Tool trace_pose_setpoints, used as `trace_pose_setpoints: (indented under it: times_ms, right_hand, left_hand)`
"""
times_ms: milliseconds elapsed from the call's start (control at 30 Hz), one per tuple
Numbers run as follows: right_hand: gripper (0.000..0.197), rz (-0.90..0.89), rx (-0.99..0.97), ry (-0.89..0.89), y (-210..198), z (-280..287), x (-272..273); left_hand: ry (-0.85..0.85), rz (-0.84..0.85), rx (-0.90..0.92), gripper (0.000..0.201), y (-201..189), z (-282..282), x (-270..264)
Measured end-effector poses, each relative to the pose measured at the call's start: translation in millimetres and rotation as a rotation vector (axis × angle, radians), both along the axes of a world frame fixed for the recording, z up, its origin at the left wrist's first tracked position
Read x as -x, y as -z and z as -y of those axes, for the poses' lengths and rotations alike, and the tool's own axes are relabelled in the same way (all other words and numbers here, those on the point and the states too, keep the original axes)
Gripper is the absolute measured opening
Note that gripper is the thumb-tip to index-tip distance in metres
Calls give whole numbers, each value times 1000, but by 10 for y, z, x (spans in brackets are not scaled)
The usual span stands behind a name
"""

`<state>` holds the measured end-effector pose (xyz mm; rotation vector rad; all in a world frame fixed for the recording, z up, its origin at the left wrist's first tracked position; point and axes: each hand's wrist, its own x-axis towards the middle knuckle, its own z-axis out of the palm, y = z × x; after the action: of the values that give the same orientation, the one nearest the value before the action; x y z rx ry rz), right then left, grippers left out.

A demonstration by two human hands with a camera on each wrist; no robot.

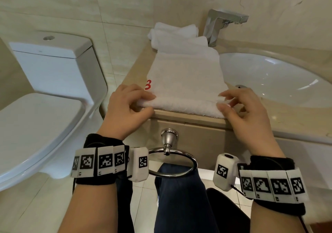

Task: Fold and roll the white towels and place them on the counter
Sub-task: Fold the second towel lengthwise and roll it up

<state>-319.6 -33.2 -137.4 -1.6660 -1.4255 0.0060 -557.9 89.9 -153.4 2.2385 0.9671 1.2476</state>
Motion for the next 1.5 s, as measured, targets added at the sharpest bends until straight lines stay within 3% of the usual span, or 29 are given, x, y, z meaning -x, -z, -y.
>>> trace_pose_setpoints:
  times_ms: [67, 333, 600, 800, 1067, 1200, 1400, 1500]
  right_hand:
    - [3, 43, -25, 9, 20, 0, 9]
    - [40, 150, 70, -14, 68, 18, 34]
    - [44, 223, 59, 23, 98, -14, 4]
    - [18, -45, 90, 51, -11, -18, 6]
    - [15, -151, 171, 117, -104, -74, -38]
    - [10, -220, 171, 130, -118, -106, -58]
    - [29, -224, 185, 141, -139, -159, -33]
    - [35, -138, 205, 165, -135, -202, -43]
  left_hand:
    - [10, -35, -29, 34, 15, -1, 23]
    - [-16, -104, -27, 44, 63, -35, 16]
    - [24, -6, 54, 24, 36, -29, 87]
    - [20, 241, 254, 27, -37, 20, 56]
    - [146, 393, 327, 17, -118, 127, -75]
    - [48, 368, 270, 17, -117, 93, -180]
    - [-148, 302, 274, 17, -151, 58, -311]
    - [-170, 277, 307, 21, -161, 5, -333]
